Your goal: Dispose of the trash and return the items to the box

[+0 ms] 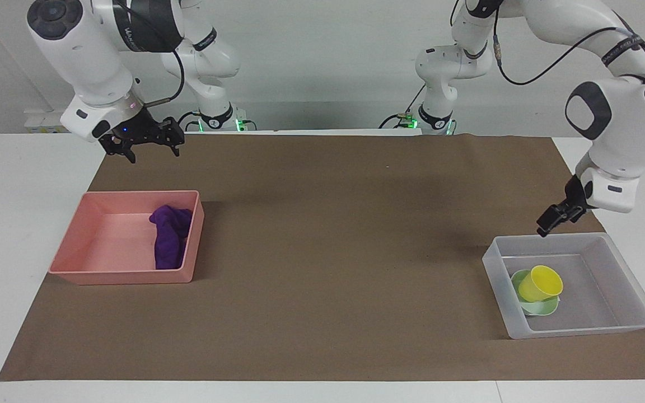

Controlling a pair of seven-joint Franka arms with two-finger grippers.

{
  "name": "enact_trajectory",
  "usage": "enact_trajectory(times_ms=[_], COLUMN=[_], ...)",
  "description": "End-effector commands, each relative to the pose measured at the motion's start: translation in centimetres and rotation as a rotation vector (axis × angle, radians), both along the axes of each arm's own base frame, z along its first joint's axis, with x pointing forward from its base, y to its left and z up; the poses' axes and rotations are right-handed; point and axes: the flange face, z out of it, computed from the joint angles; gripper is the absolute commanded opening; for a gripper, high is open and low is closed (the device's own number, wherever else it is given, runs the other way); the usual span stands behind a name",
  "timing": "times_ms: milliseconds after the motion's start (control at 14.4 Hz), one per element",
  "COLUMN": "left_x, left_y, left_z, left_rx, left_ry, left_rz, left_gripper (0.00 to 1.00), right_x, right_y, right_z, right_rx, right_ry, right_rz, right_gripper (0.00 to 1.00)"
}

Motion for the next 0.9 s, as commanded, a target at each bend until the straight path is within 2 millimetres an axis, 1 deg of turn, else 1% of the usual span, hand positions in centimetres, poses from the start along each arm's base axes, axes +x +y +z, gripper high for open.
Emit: enact_trajectory(times_ms=[0,69,139,208,416,554,832], left_x=[-3.7,-5.0,-6.2,-6.5,-5.9,-5.9,-6.1], left_y=[0.6,0.7,0.7,0.7,-0.5,-0.5,-0.3], left_z=[3.5,4.9,5.5,5.9,6.2,6.1,5.9], left_rx=[0.009,0.009,0.008,0.01,-0.009,-0.041,-0.044], left_ry=[0.014,0.021,0.034,0.024,-0.009,-0.009,-0.005], left_rz=[-0.132,-0.142,-0.172,-0.178,-0.19,-0.195,-0.193], left_gripper=[1.0,1.0,1.0,1.0,1.0,1.0,1.0], right_x=[-0.2,-0.2,-0.2,-0.1,-0.1,-0.1,-0.4], right_y=[0.2,0.2,0.3,0.3,0.3,0.2,0.3], right_z=[0.1,0.2,0.2,0.2,0.0,-0.1,-0.5], right_rx=[0.005,0.005,0.005,0.007,0.018,0.019,0.019], right_ry=[-0.023,-0.027,-0.027,-0.029,-0.032,-0.03,-0.022], right_rz=[-0.029,-0.029,-0.028,-0.028,-0.03,-0.033,-0.023], right_gripper=[0.99,0.99,0.99,0.99,0.99,0.99,0.99])
